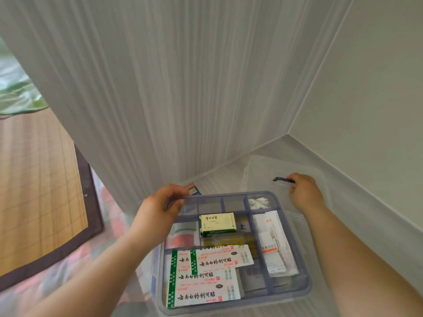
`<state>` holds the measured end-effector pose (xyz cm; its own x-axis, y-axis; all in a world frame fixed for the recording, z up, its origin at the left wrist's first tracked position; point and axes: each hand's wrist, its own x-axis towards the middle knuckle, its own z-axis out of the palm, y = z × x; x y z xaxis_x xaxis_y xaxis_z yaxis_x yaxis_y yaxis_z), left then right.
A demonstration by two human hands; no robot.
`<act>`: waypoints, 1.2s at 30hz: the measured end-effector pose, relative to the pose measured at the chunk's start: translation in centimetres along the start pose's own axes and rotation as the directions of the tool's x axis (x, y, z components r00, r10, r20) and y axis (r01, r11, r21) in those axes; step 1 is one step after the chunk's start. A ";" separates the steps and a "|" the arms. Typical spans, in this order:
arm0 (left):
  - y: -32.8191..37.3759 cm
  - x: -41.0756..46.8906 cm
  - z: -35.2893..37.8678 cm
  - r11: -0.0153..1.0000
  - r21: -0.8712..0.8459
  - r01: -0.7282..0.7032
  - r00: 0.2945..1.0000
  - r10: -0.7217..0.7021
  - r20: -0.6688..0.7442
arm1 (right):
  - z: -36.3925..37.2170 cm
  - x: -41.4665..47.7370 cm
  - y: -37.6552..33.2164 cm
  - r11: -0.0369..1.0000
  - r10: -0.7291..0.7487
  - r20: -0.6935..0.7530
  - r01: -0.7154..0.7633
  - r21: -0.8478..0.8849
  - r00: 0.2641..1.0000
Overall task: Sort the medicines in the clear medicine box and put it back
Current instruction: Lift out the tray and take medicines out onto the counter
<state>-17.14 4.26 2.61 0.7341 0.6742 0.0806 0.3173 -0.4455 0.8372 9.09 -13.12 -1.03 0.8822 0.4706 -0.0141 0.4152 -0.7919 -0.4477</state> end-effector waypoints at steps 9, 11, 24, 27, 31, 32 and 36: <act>0.9 -0.5 -0.6 0.998 0.058 -0.025 1.000 0.025 0.004 | -5.8 -7.5 -2.5 0.979 -0.112 -0.124 0.131 0.159 0.986; 1.5 -1.3 -1.3 0.987 0.130 -0.096 0.995 0.095 0.017 | -7.2 -9.9 -3.5 0.959 -0.228 -0.054 0.233 0.160 0.972; 2.7 -5.2 -2.5 0.823 0.487 -0.291 0.941 0.154 0.303 | -5.3 -15.0 -9.4 0.902 -0.300 0.350 0.384 -0.198 0.887; 2.6 -5.2 -2.5 0.827 0.476 -0.298 0.936 0.157 0.313 | -5.1 -14.8 -10.3 0.885 -0.279 0.369 0.387 -0.259 0.887; 2.5 -5.2 -2.8 0.828 0.464 -0.315 0.931 0.174 0.322 | -5.0 -14.7 -10.6 0.865 -0.310 0.365 0.420 -0.275 0.878; 2.5 -5.1 -2.8 0.827 0.462 -0.319 0.930 0.179 0.322 | -5.1 -14.7 -10.5 0.865 -0.319 0.359 0.424 -0.268 0.877; 3.2 -5.0 -3.3 0.818 0.462 -0.343 0.923 0.201 0.328 | -5.7 -14.9 -10.2 0.876 -0.349 0.311 0.426 -0.226 0.884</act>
<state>-21.74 1.40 6.64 0.9383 0.3396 0.0657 0.2856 -0.8677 0.4069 -6.99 -14.26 8.79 0.5659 0.8135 -0.1341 0.7894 -0.5815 -0.1967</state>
